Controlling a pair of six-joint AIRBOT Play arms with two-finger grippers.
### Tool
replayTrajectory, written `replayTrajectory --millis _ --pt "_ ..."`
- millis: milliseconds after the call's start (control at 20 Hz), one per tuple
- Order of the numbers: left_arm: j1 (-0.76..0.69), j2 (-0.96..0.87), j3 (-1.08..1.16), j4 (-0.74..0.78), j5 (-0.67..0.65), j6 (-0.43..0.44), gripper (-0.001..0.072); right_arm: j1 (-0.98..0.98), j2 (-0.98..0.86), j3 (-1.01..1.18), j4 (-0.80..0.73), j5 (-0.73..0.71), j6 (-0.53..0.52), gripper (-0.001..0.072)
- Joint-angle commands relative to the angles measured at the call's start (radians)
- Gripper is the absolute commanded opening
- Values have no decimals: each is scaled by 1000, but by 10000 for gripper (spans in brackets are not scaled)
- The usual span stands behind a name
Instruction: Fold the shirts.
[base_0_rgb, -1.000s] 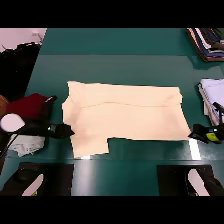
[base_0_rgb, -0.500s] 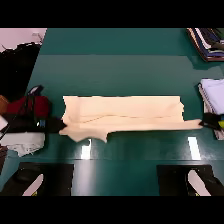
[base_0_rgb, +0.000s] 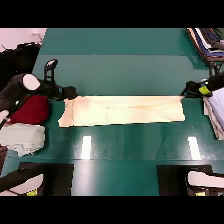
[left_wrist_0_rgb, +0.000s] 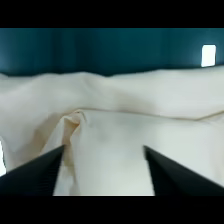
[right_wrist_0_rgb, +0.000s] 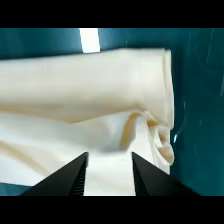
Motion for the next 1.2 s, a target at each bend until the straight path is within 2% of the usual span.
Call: replayTrajectory --millis 0,200,250,300,350,400,450,550,800,900,1000,1150 --pt "-1 -80 97 1 -32 3 713 -8 -113 123 78 55 -72 369" --pt "-1 -75 147 -29 -165 3 709 -109 -82 53 116 107 -175 370" --pt "-1 -76 147 -38 -172 3 473 -145 -74 12 139 104 -193 370" --pt "-1 -76 147 -39 -165 12 155 -182 -74 -28 169 106 -211 397" --pt "-1 -76 147 -50 -151 31 35 -221 -74 -77 198 99 -228 507" --pt "-1 -76 147 -71 -139 30 34 -259 -77 -126 223 83 -249 579" --pt "-1 -76 147 -95 -130 30 34 -281 -91 -161 249 73 -270 605" --pt "-2 -83 147 -173 -107 31 34 -315 -136 -215 305 70 -298 605" --pt "-137 -102 143 -175 -2 29 26 -266 -248 -248 412 54 -354 583" --pt "-211 -129 145 -180 62 17 25 -232 -248 -248 423 25 -367 409" --pt "-272 -180 161 -204 86 18 25 -207 -219 -248 430 19 -395 18" --pt "-353 -286 233 -213 89 21 25 -199 -103 -245 509 32 -408 18"
